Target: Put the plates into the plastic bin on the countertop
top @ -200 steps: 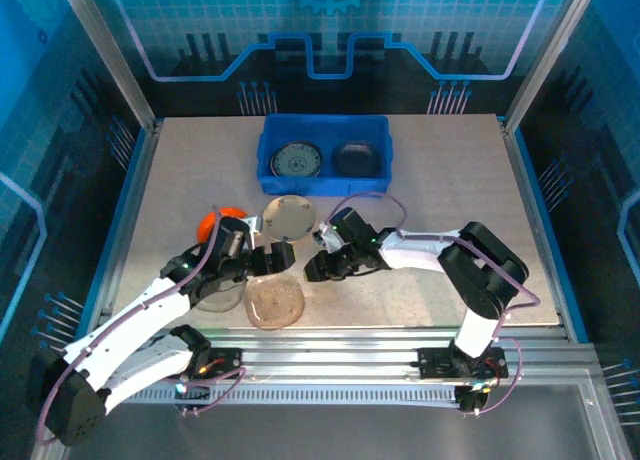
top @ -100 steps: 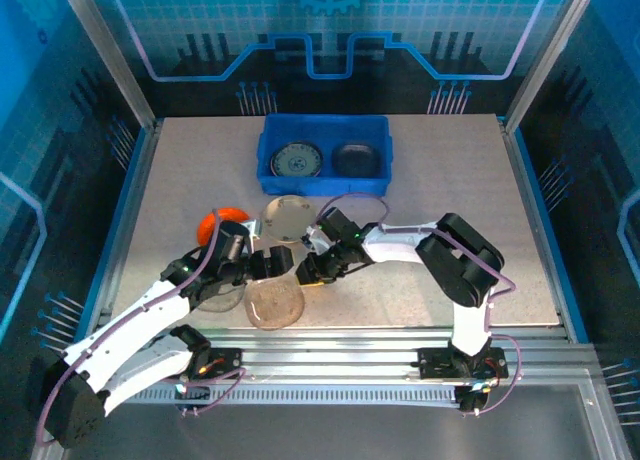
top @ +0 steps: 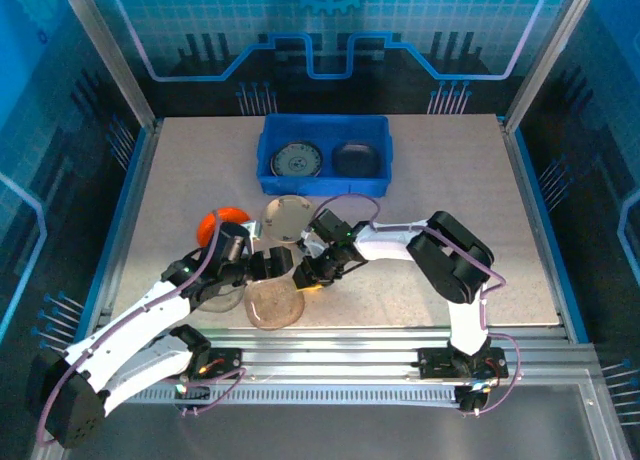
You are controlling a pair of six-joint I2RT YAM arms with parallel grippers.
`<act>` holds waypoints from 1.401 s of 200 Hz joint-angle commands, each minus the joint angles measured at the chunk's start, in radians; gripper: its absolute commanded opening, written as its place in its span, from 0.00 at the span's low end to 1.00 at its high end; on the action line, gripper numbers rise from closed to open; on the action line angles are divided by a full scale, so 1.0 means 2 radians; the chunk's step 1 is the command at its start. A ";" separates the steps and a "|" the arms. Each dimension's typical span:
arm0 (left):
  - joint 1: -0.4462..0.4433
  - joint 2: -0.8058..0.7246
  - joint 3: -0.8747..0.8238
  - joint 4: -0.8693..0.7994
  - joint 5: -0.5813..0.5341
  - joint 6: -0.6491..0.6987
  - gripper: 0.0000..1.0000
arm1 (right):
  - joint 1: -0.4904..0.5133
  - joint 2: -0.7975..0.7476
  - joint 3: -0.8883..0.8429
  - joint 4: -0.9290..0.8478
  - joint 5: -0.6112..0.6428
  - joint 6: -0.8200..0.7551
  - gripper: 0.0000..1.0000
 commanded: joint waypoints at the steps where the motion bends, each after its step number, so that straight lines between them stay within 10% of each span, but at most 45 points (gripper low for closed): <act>1: -0.002 -0.007 -0.012 0.011 -0.010 -0.008 0.93 | 0.009 0.011 0.014 -0.019 -0.011 -0.010 0.34; 280: -0.001 0.026 0.020 0.020 -0.011 0.018 0.93 | -0.017 -0.045 -0.044 0.014 0.026 0.016 0.03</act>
